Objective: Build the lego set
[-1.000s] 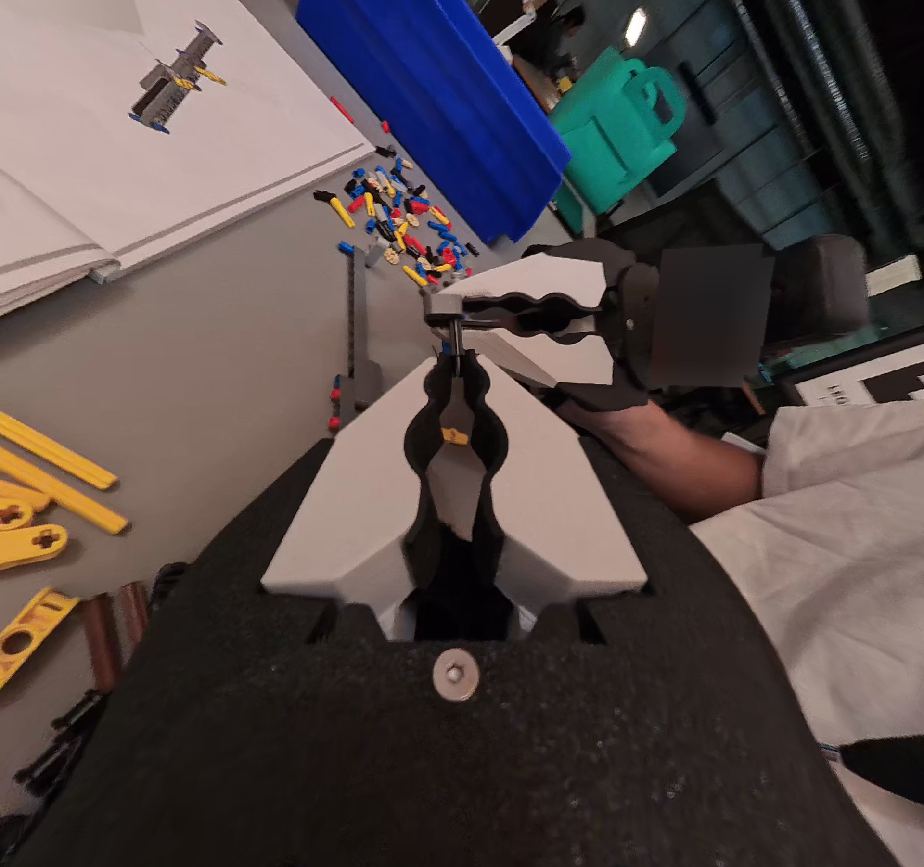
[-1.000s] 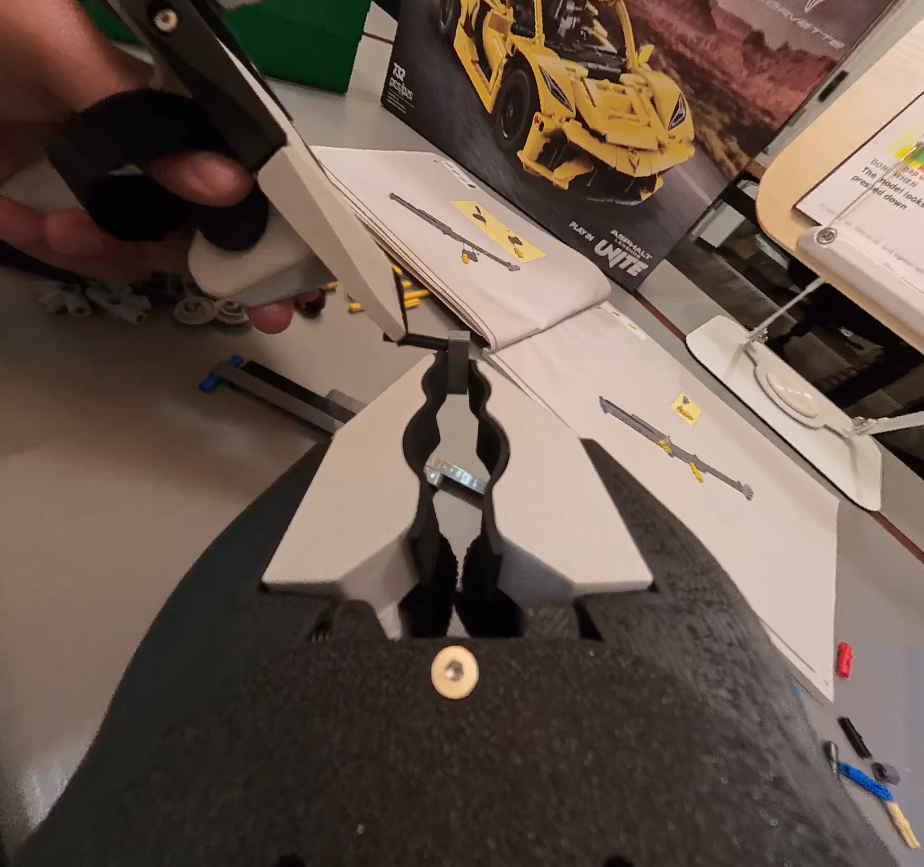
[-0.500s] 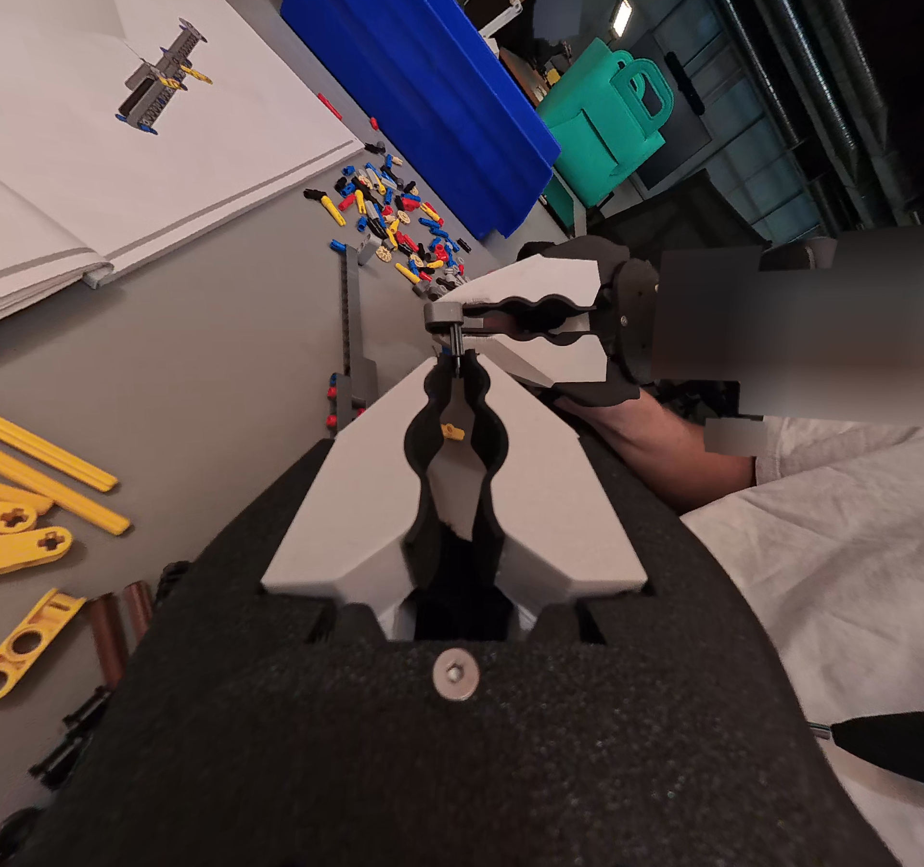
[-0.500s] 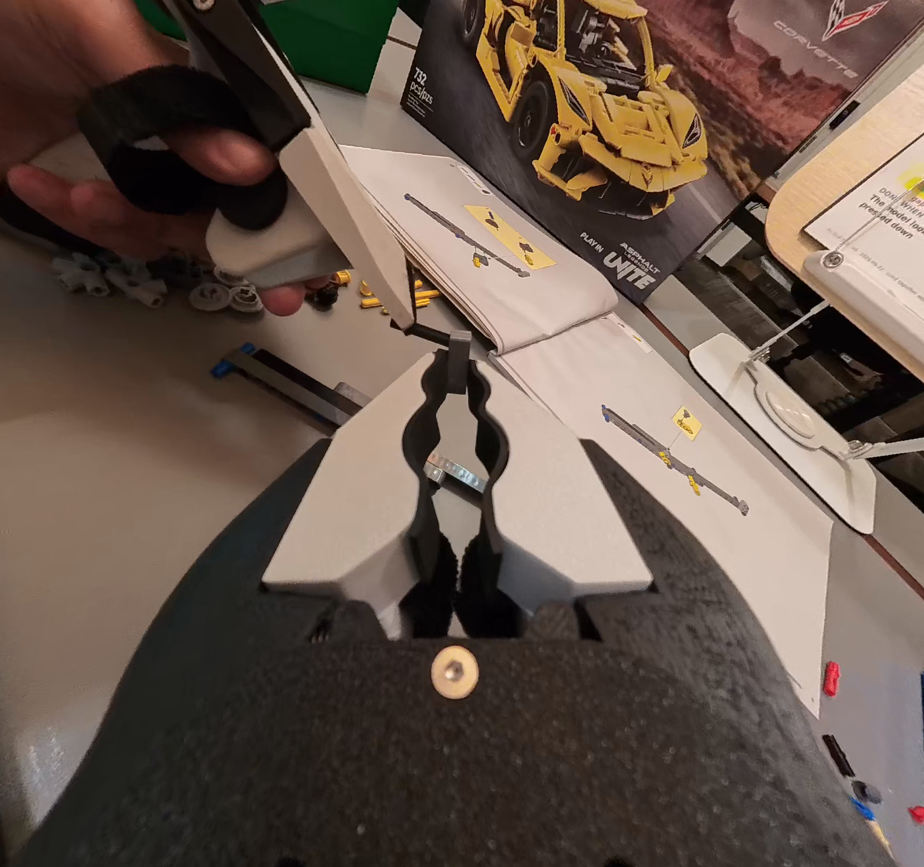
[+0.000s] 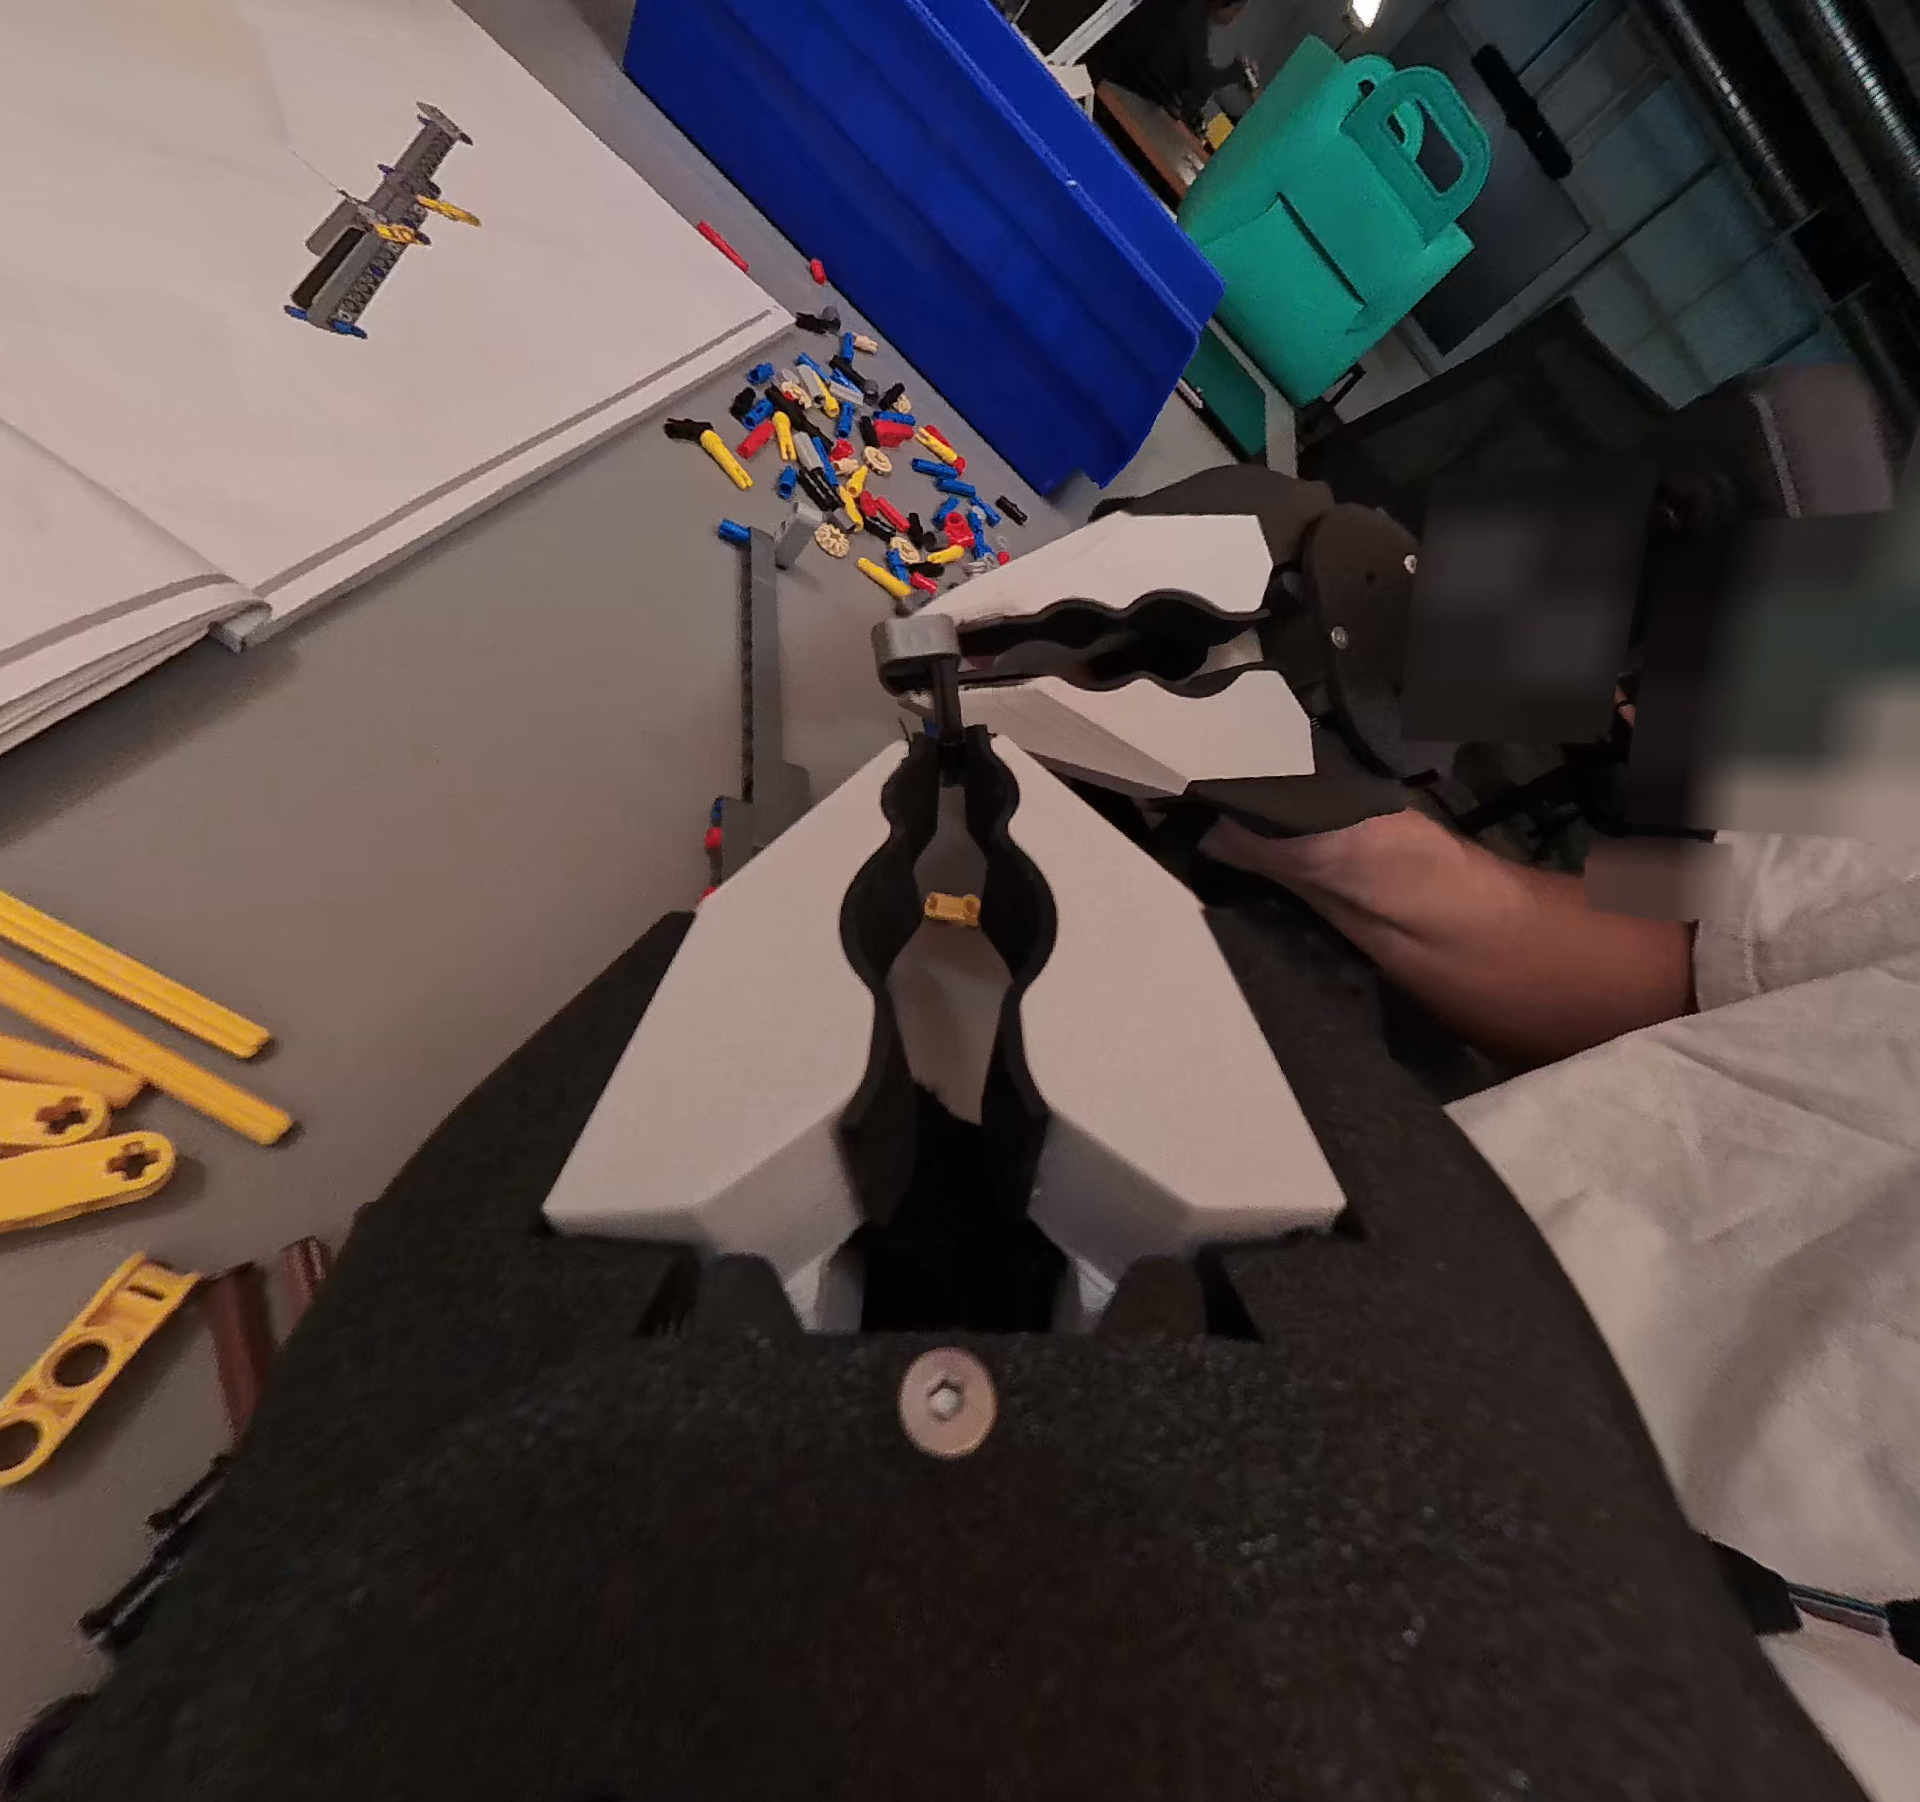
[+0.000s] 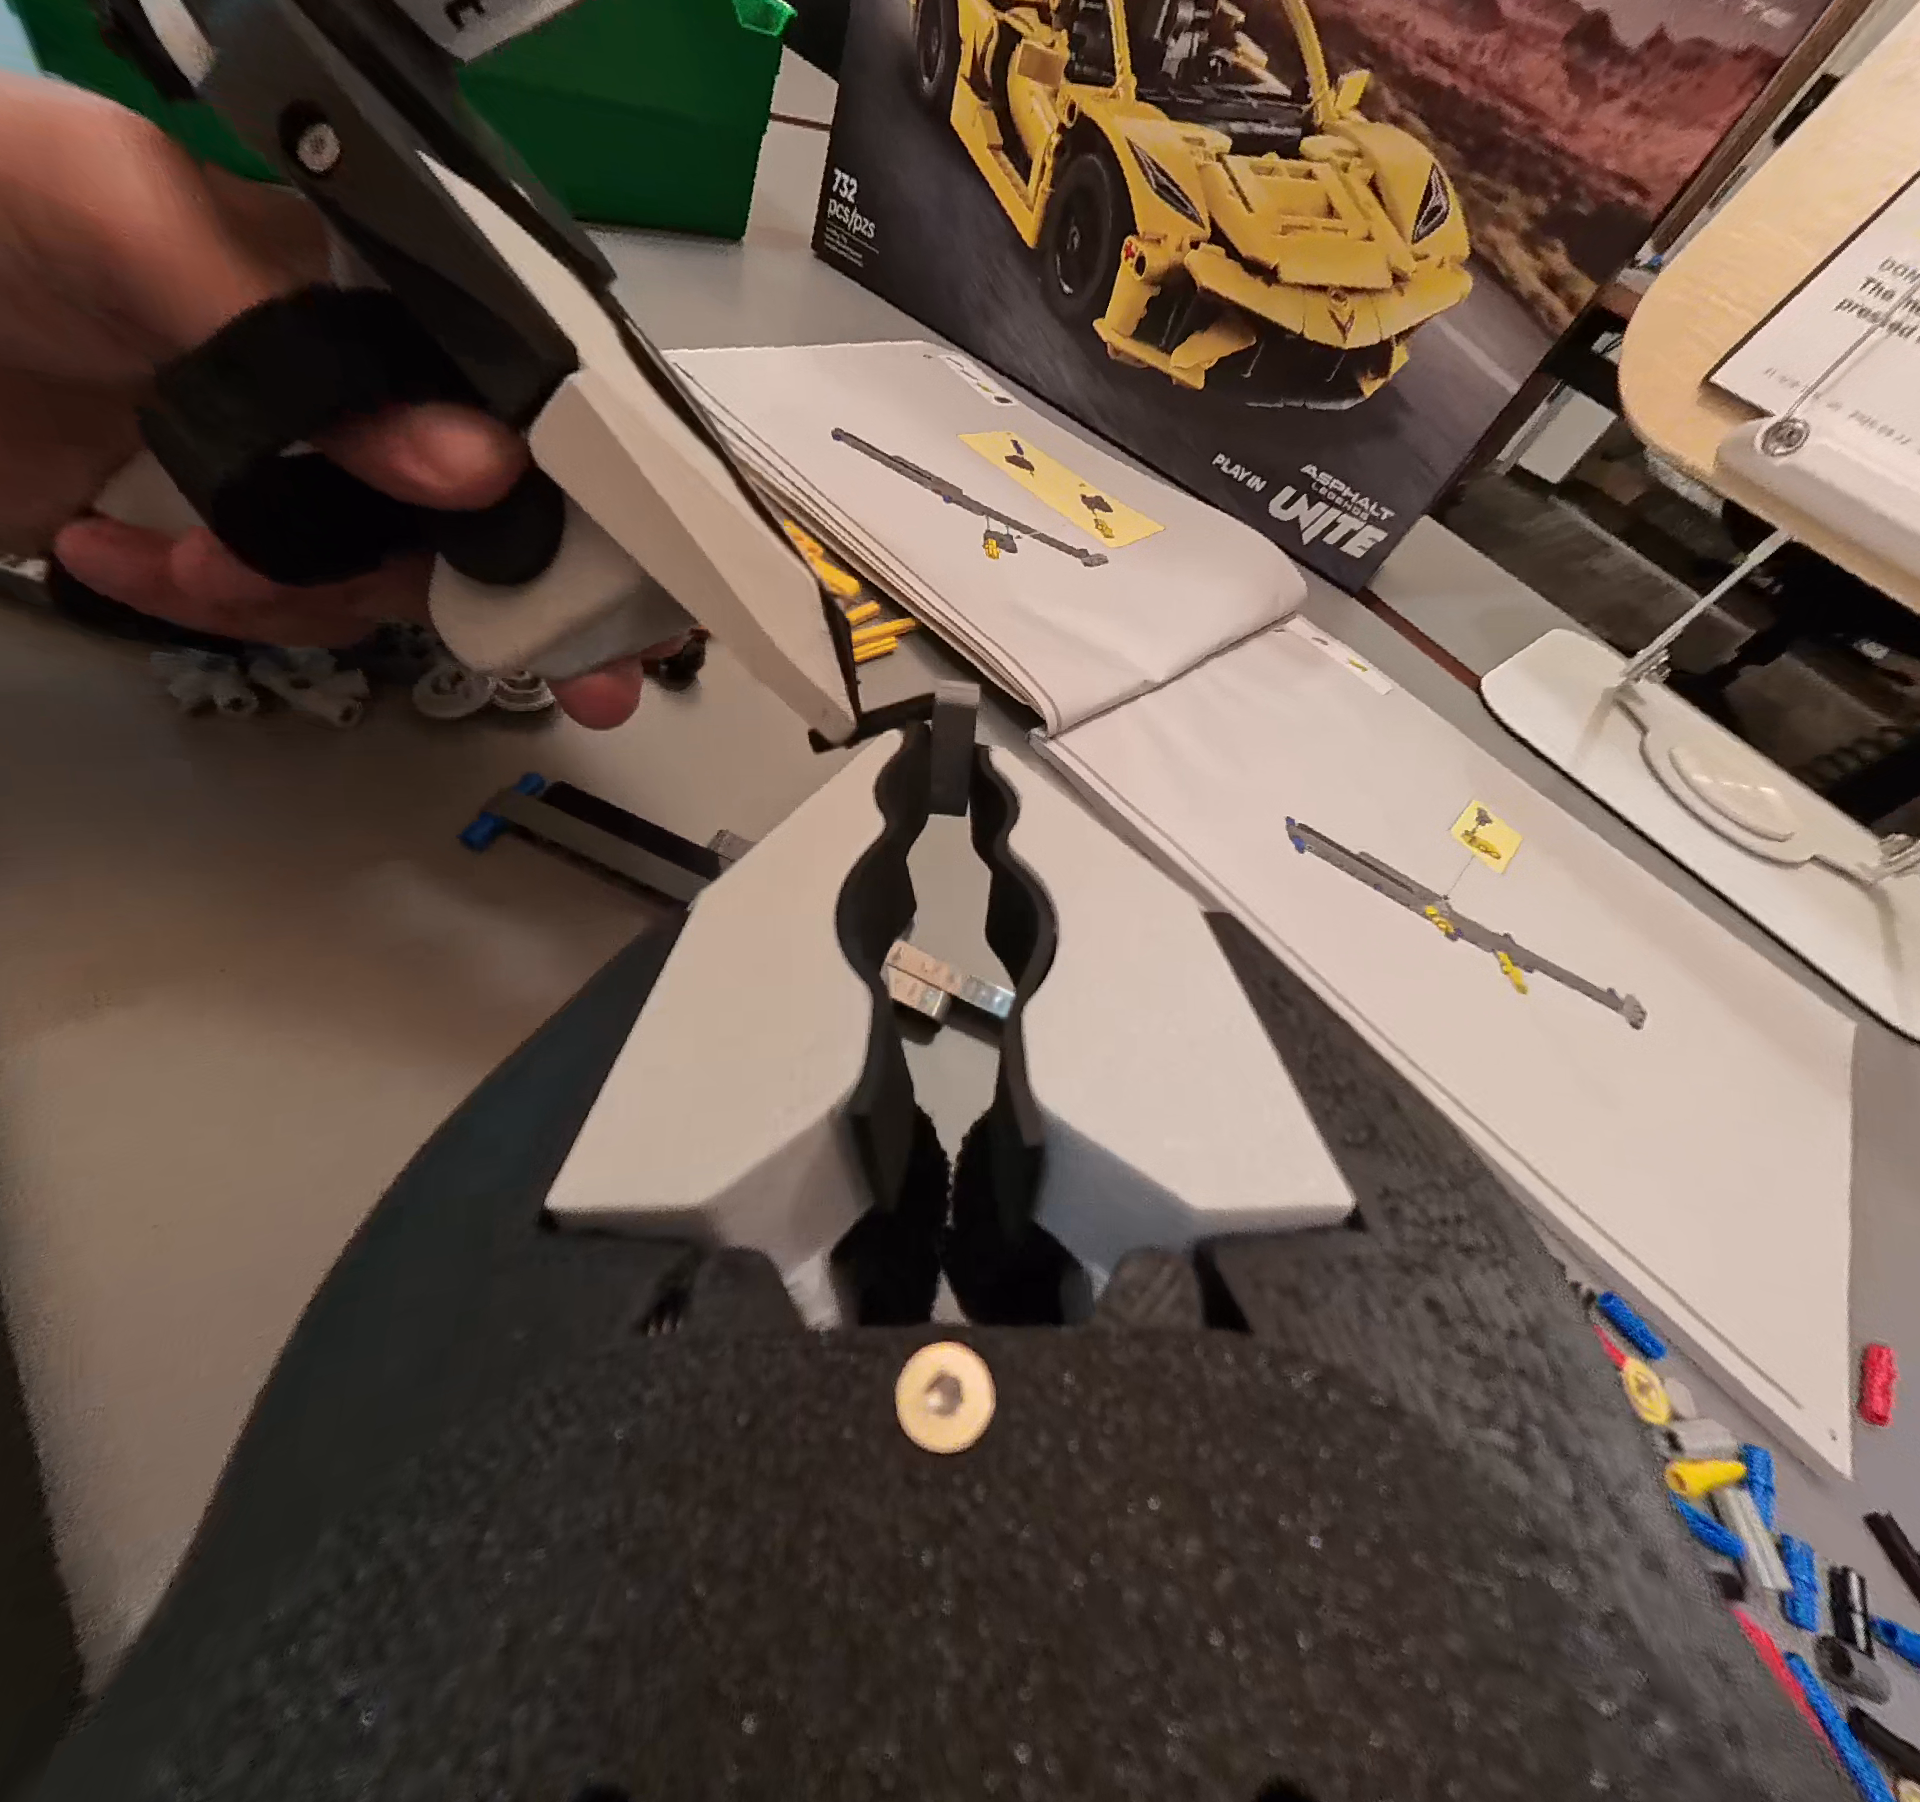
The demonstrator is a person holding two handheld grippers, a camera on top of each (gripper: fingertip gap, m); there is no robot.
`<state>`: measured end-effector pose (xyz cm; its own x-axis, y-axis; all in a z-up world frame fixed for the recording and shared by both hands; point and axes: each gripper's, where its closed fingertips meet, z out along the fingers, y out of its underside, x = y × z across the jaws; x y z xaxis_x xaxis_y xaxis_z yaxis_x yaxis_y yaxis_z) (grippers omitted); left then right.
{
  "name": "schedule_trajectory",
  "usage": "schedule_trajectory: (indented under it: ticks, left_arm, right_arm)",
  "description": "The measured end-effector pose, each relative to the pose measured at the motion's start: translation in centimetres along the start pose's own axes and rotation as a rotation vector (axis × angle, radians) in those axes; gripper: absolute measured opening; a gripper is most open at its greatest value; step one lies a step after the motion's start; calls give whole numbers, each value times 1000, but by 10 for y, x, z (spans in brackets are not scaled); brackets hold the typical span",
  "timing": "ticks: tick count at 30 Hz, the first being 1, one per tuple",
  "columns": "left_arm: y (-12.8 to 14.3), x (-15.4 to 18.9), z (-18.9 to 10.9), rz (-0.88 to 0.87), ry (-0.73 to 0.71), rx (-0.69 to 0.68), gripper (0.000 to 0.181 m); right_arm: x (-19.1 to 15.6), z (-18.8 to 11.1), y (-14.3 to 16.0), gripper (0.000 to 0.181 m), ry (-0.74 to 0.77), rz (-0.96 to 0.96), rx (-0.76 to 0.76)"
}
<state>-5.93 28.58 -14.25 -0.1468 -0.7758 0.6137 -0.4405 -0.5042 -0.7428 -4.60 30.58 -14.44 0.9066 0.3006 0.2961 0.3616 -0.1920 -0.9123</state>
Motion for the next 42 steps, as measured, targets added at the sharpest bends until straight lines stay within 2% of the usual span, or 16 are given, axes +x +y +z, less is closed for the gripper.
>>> schedule_trajectory:
  ticks: [12,15,18,22,23,26,31,42]
  left_arm:
    - [4,-2,-4,26,4,-38,3]
    - [4,0,-5,46,9,-49,3]
    - [21,4,-5,134,-21,-135,3]
    - [74,3,-6,433,-164,-430,4]
    - [79,4,-5,492,-201,-456,3]
    - [91,15,-1,538,-206,-479,4]
    - [103,9,-2,528,-215,-531,4]
    - [100,13,7,544,-204,-485,11]
  right_arm:
    - [-3,-2,8,7,17,-186,-47]
    - [-4,-2,5,7,-10,-120,-20]
    - [4,-3,7,7,10,-103,-30]
    - [22,-8,7,7,83,-60,-23]
    - [25,-10,8,7,92,-44,-22]
    - [30,-13,8,7,104,-20,-14]
    - [31,-16,8,7,108,-14,-12]
    - [26,-15,9,7,82,-8,-12]
